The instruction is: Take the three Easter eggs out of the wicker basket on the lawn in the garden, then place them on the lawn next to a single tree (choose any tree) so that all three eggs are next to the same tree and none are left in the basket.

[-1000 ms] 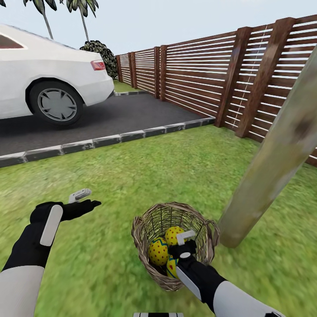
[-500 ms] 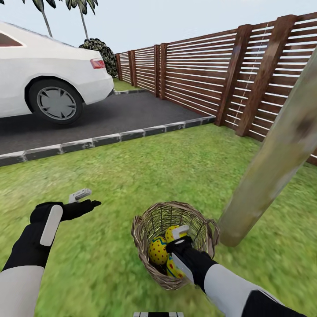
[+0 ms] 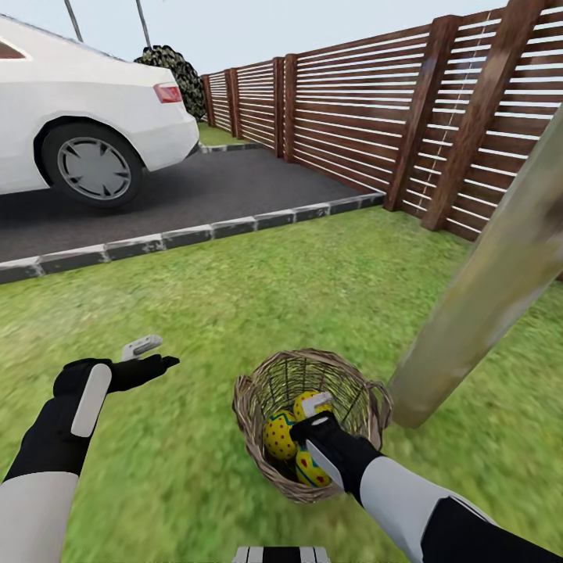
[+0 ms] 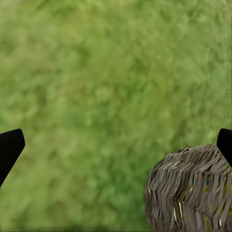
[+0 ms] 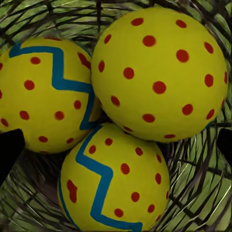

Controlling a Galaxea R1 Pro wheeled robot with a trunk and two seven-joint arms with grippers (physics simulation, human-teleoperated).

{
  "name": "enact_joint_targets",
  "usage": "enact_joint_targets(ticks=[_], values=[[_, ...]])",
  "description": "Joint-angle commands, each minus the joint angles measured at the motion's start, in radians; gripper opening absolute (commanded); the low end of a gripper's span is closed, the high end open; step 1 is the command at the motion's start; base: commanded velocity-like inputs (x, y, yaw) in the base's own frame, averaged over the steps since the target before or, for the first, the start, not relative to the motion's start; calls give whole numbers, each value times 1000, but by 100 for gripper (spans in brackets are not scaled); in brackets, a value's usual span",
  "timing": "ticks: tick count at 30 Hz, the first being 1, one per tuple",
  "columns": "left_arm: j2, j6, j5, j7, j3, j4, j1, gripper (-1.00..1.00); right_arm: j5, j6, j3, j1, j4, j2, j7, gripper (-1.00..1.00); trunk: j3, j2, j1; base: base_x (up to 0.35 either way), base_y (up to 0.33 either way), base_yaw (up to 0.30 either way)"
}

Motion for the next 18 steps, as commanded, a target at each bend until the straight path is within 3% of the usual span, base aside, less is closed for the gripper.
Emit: enact_joint_targets(ticks=[1,14,18], values=[[0,4,9,6,1,-1,0,100,-9,-4,9,-1,-15,-1,-8,100,-1,0,0,0,0,0],[0,5,9,6,1,-1,0,100,0,-76,8,-4,-45,-5,-24,100,-1,0,0,0,0,0],[-7,1,10,2,-11,0,22,100,1,-95,18,-12,-35,6,-2,100,-1,0,0,0,0,0]])
